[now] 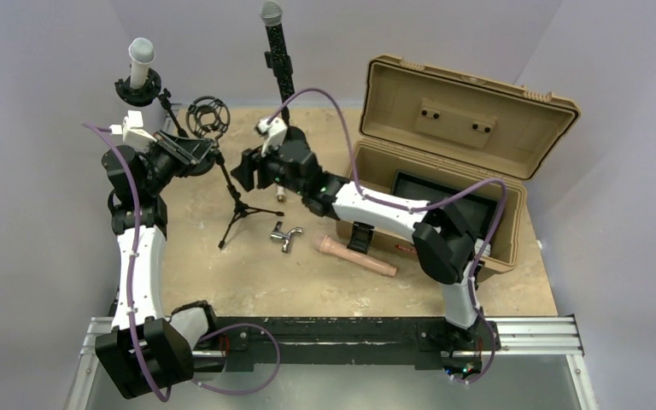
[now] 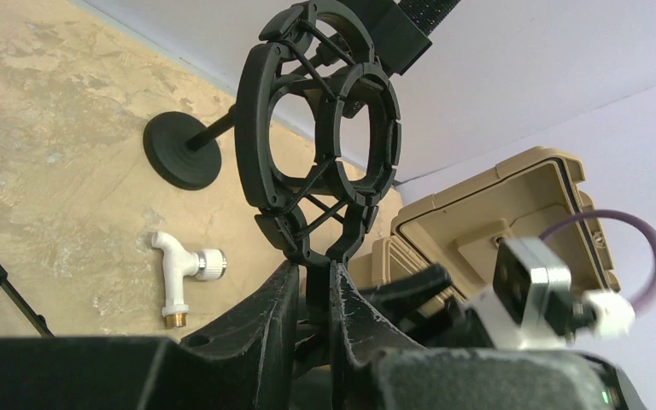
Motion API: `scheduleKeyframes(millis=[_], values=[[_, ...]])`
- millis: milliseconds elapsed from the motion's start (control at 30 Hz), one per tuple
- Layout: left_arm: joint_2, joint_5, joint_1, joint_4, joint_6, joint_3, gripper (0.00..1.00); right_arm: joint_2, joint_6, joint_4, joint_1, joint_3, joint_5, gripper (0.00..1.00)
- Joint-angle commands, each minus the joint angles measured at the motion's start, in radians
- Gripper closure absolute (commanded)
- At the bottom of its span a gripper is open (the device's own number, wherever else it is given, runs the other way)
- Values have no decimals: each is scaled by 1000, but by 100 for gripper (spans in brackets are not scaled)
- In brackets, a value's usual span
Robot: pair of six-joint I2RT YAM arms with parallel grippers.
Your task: Remove the microphone from the stand
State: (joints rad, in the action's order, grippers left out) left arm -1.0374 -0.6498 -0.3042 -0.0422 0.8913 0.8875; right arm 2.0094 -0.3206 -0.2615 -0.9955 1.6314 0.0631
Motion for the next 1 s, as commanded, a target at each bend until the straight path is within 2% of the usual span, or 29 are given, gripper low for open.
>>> scheduleKeyframes(millis=[0, 200, 333, 967], values=[[-3, 4, 4, 37, -15, -21, 100, -32, -164, -113, 66, -56, -282, 41], [-3, 5, 4, 36, -16, -21, 100, 9, -212, -147, 72, -64, -350, 41], [-3, 6, 4, 38, -17, -19, 100, 34, -219, -142, 72, -58, -346, 45], [-3, 3, 4, 34, -12, -22, 100, 120, -240, -125, 67, -29, -330, 48]])
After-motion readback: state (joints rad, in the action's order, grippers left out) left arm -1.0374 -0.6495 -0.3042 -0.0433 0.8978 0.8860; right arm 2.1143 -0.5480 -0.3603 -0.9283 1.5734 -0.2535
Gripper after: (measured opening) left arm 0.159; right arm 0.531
